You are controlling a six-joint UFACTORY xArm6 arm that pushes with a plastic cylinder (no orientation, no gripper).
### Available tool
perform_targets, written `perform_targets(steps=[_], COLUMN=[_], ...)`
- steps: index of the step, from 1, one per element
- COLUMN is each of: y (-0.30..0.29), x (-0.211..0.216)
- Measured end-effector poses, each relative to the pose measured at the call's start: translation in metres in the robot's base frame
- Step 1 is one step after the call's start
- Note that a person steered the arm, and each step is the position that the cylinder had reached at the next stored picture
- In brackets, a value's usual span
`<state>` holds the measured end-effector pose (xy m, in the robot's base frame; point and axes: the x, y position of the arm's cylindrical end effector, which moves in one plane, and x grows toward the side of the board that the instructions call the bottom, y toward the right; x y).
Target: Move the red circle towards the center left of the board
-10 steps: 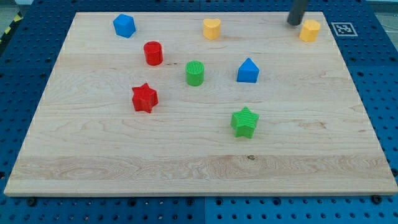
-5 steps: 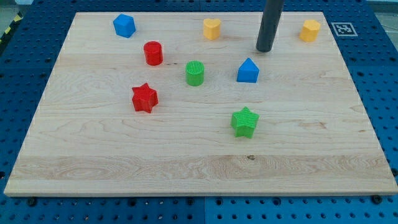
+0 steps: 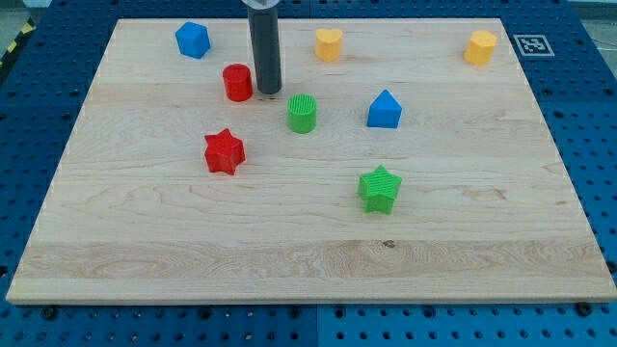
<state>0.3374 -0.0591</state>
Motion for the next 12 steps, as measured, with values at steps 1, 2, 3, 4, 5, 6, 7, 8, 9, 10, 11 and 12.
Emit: perform_targets(steps=[1, 2, 3, 4, 5, 6, 7, 8, 9, 10, 11, 12], y=[0.002, -0.021, -0.059, -0.076, -0.076, -0.070, -0.027, -0.024, -0.055, -0.087, -0.102, -0.091], x=[-0.023, -0.019, 0.005, 0.018, 0.013, 0.013, 0.009, 0.022, 0.043, 0.060, 0.066, 0.039])
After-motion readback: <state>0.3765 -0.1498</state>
